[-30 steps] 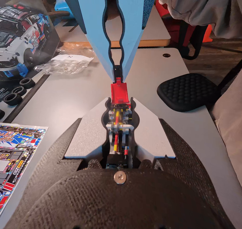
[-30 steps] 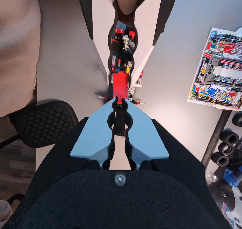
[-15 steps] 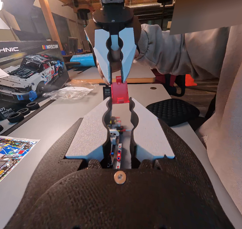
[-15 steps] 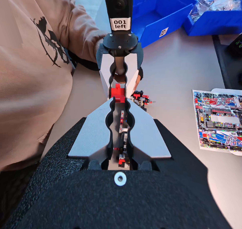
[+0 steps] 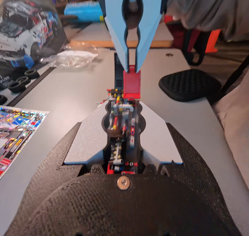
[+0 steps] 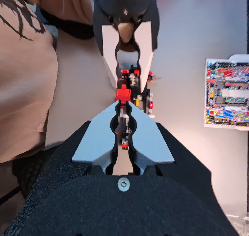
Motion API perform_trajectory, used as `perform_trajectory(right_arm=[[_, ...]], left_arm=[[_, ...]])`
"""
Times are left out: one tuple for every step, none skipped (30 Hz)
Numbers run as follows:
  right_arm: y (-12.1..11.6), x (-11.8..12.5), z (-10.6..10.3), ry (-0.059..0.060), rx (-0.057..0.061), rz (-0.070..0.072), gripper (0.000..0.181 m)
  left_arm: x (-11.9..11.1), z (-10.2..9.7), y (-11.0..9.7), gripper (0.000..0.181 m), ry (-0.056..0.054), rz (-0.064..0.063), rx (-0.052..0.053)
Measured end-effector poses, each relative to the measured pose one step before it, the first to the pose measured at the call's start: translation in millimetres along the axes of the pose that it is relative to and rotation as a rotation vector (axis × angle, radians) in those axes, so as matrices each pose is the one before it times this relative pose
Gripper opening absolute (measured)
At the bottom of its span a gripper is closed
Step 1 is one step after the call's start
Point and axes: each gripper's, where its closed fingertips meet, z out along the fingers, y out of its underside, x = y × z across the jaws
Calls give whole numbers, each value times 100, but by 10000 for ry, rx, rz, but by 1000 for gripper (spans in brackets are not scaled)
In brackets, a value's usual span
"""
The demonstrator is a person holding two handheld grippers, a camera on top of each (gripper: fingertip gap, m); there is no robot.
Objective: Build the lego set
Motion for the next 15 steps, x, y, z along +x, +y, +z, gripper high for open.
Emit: perform_trajectory(right_arm=[[712, 73, 671, -106, -549, 178, 5], [638, 104, 830, -55, -485, 214, 4], [790, -83, 980, -132, -612, 180, 5], [805, -49, 1072, -52, -631, 41, 5], [660, 174, 1073, 95, -572, 103, 5], [415, 197, 968, 84, -453, 233, 5], [187, 53, 771, -10, -294, 106, 4], [30, 178, 559, 71, -188, 29, 5], [-101, 234, 351, 91, -84, 103, 5], [-203, 10, 189, -57, 32, 143, 4], [-191, -157, -17, -157, 105, 109, 4], [139, 140, -71, -4, -77, 221, 5], [227, 319, -51, 137, -89, 109, 5], [171, 17, 3, -27, -13, -9, 5], [109, -114, 72, -86, -3, 70, 5]], left_arm=[[-498, -136, 1055, 37, -71, 13, -680], [-71, -33, 868, 37, 133, -62, -535], [296, 141, 691, 37, 306, -141, -424], [309, 337, 665, 36, 255, -165, -421], [231, 515, 802, 36, 186, -121, -556], [152, 607, 704, 37, 79, 45, -559], [12, 577, 398, 37, -92, 222, -419], [91, 522, 255, 37, -64, 257, -376], [159, 483, 188, 38, 8, 177, -356], [72, 369, -65, 41, -12, 68, -115], [69, 155, -384, 39, 78, -94, 193], [107, 115, -127, 38, 148, -215, 66], [4, 100, 80, 38, 47, -108, -66], [-119, 129, 184, 39, -93, 56, -129], [-67, 190, 220, 39, -104, 124, -130]])
